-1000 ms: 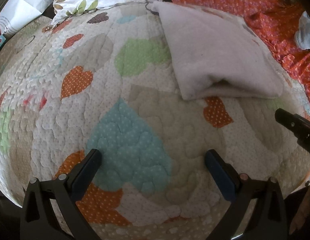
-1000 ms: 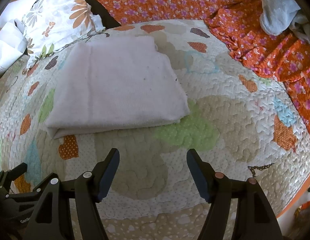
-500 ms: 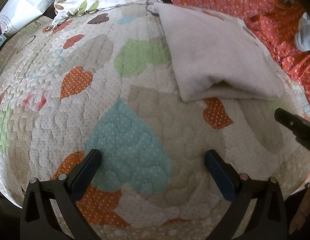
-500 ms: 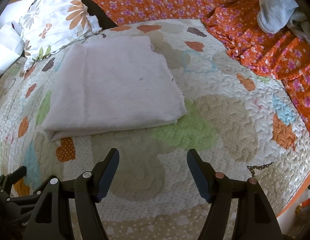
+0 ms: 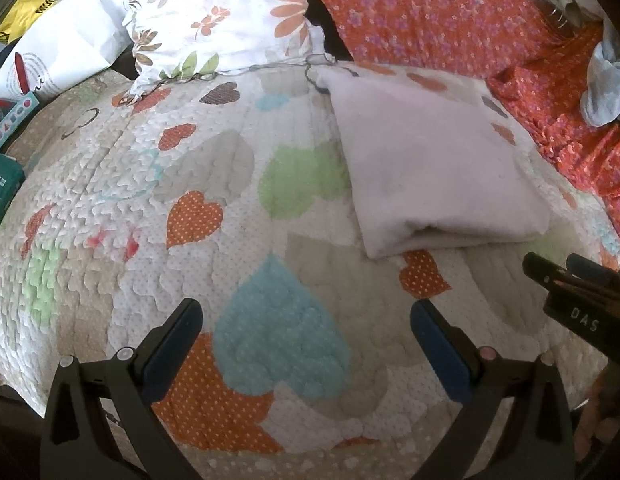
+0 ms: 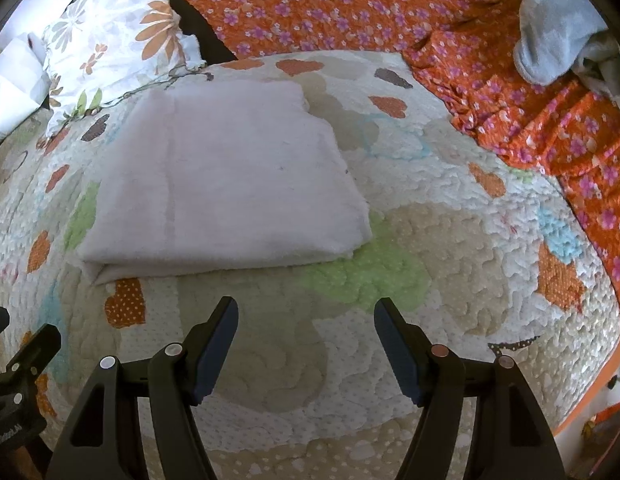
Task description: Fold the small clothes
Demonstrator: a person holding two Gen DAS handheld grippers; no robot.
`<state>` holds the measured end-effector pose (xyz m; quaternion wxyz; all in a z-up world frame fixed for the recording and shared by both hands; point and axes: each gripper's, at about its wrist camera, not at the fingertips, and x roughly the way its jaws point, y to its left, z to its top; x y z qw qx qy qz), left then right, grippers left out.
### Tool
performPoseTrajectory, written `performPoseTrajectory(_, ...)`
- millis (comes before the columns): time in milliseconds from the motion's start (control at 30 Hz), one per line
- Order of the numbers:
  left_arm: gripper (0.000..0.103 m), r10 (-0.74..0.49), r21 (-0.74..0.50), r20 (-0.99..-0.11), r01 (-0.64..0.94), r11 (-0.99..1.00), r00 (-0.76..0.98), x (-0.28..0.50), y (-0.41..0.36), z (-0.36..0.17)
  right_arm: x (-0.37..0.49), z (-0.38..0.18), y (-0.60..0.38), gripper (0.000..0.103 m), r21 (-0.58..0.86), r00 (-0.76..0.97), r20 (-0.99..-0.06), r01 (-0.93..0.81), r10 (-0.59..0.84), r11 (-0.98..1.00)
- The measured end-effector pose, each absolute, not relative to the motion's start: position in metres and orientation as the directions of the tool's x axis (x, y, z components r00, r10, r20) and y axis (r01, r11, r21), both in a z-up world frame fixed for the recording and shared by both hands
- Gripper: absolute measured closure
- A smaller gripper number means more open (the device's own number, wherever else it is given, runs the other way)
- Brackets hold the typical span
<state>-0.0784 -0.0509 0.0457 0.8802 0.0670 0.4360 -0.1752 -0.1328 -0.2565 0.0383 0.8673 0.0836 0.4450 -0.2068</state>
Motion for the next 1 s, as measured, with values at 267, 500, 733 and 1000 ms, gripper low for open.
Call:
performPoseTrajectory(267,0.0,-0.261,-0.066,-0.805,0.357,0.932,0.533,-0.076,-0.048,0.042,-0.129,0.039,-0.247,0.027,-0.084,0.524,-0.792,0.415,-0.313,0.906)
performPoseTrajectory(500,0.0,-0.269,-0.077,-0.812,0.361,0.929,0.518,-0.074,-0.048,0.04,-0.129,0.039,-0.25,0.026,-0.076,0.524,-0.793,0.42,-0.31,0.904)
performPoseTrajectory(733,0.0,-0.269,-0.078,-0.818,0.364,0.928,0.509,-0.072,-0.048,0.036,-0.128,0.039,-0.248,0.026,-0.08,0.524,-0.793,0.415,-0.31,0.906)
performPoseTrajectory(1000,0.0,-0.263,-0.086,-0.831,0.355,0.931,0.491,-0.069,-0.047,0.031,-0.125,0.036,-0.243,0.026,-0.088,0.521,-0.796,0.403,-0.307,0.911)
